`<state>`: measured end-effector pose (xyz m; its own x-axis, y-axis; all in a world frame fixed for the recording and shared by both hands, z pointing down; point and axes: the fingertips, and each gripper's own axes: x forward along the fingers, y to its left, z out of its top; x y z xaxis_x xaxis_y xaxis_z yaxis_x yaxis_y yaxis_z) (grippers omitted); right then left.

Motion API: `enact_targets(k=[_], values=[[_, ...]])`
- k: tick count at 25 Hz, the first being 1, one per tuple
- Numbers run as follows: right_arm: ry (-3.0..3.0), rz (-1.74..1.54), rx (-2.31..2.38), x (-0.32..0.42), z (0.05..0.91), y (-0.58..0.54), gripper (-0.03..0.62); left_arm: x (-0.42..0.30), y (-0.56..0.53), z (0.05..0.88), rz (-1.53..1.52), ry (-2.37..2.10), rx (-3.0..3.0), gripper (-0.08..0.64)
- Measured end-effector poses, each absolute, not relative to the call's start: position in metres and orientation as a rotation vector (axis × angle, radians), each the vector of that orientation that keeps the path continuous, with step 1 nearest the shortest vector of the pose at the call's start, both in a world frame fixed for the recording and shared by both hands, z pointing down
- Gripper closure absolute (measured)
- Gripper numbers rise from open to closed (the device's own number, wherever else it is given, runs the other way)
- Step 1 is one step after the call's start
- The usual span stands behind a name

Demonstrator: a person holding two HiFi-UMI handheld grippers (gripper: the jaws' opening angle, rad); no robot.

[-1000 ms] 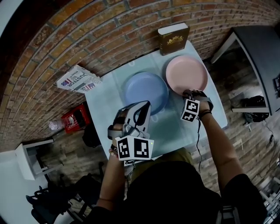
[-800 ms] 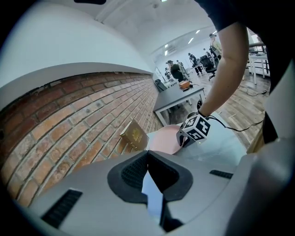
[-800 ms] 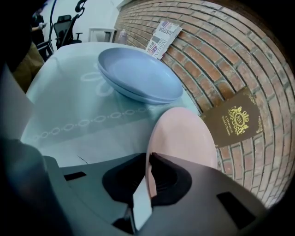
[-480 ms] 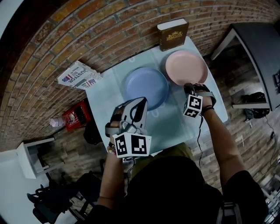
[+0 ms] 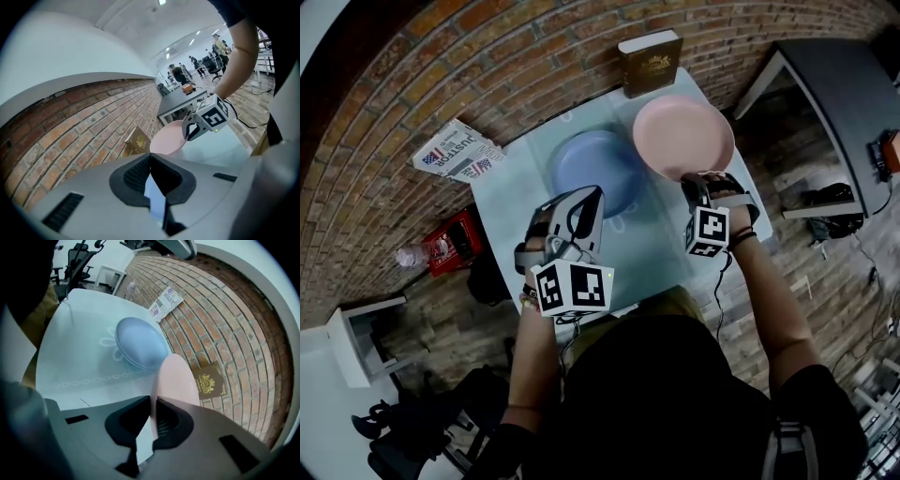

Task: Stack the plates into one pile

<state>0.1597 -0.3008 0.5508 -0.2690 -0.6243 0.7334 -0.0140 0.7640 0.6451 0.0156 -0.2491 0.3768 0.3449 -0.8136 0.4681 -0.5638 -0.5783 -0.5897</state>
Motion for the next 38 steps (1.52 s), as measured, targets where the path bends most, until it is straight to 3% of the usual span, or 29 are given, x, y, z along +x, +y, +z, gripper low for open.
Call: enact_targets(k=[18, 30, 38], values=[[-1.825, -0.869, 0.566, 0.143, 0.427, -0.203, 0.546, 0.032, -0.245, 0.357, -1.010, 1.198, -2.271, 0.538], [-1.874, -0.893, 0.543, 0.125, 0.420, -0.205, 0.546, 0.021, -0.249, 0.356, -1.032, 1.232, -2.252, 0.538], [-1.930, -0.936, 0.397, 0.080, 0.439, -0.206, 0.546, -0.033, -0.236, 0.366, -1.120, 1.388, -2.196, 0.538]])
